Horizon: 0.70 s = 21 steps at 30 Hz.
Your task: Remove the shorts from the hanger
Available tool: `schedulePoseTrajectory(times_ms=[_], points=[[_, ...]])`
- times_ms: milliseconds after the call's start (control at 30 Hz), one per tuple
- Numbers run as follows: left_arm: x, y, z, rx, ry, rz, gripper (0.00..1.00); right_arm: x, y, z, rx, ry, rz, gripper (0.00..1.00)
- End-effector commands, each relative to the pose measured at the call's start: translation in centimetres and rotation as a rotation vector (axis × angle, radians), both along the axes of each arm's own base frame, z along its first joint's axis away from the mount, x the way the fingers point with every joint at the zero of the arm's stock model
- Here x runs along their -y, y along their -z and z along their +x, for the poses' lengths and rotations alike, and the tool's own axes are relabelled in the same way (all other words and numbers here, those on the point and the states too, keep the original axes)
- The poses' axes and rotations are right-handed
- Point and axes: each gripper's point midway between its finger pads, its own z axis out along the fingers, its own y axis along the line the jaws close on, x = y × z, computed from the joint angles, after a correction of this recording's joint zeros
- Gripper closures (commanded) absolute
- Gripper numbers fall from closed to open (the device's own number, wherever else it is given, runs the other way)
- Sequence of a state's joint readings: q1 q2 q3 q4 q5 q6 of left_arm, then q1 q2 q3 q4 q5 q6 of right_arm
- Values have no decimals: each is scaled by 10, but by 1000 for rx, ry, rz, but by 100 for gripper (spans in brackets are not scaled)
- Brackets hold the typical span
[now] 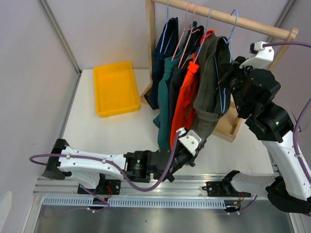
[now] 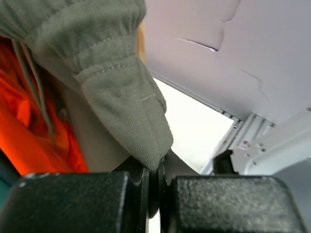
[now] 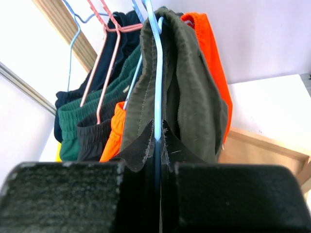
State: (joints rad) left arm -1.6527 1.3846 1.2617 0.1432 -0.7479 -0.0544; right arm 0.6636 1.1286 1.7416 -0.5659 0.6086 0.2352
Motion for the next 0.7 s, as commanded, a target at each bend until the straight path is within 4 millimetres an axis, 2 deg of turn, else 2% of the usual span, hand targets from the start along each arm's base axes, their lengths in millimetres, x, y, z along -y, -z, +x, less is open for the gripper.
schedulePoseTrajectory(times_ms=[0,33,100,133,167,200,233,267,300,333,367,400,433,467,500,533,567,600,633,667], points=[[12,6,9,-22,37,-7,100,18,-48,-6,134,50,122,100],[20,19,11,-19,40,22,100,19,-51,-8,138,48,129,100],[31,30,18,-21,57,46,100,20,-50,-10,124,47,141,100],[43,49,18,-17,56,89,100,21,-57,-13,131,40,155,100],[48,58,20,-13,49,109,100,17,-59,-15,125,20,179,100],[54,59,26,-11,37,113,100,14,-54,-14,99,8,174,100],[64,73,31,-15,24,143,100,12,-59,-18,102,-13,188,100],[65,76,46,-28,5,141,100,10,-58,-19,91,-22,201,100],[68,67,56,-39,0,115,100,10,-55,-23,73,-33,219,100],[70,69,65,-51,-3,110,100,9,-54,-27,67,-48,232,100],[67,65,88,-64,-31,94,100,8,-55,-31,61,-61,246,100],[67,63,96,-66,-20,90,100,10,-50,-37,35,-71,269,100],[68,42,107,-52,-33,56,100,9,-46,-41,17,-82,279,100],[64,47,125,-37,-64,93,100,10,-44,-46,3,-90,296,100],[63,43,134,-26,-79,103,100,11,-33,-50,-41,-92,290,100],[63,17,144,-5,-93,65,100,11,-30,-57,-61,-106,333,100],[60,25,160,0,-117,109,100,11,-16,-61,-116,-108,329,100],[59,23,169,4,-127,114,100,9,-11,-65,-138,-117,349,100],[60,10,174,12,-126,98,100,3,-7,-72,-169,-157,393,100],[55,-1,190,18,-146,84,100,1,-3,-77,-193,-174,413,100]])
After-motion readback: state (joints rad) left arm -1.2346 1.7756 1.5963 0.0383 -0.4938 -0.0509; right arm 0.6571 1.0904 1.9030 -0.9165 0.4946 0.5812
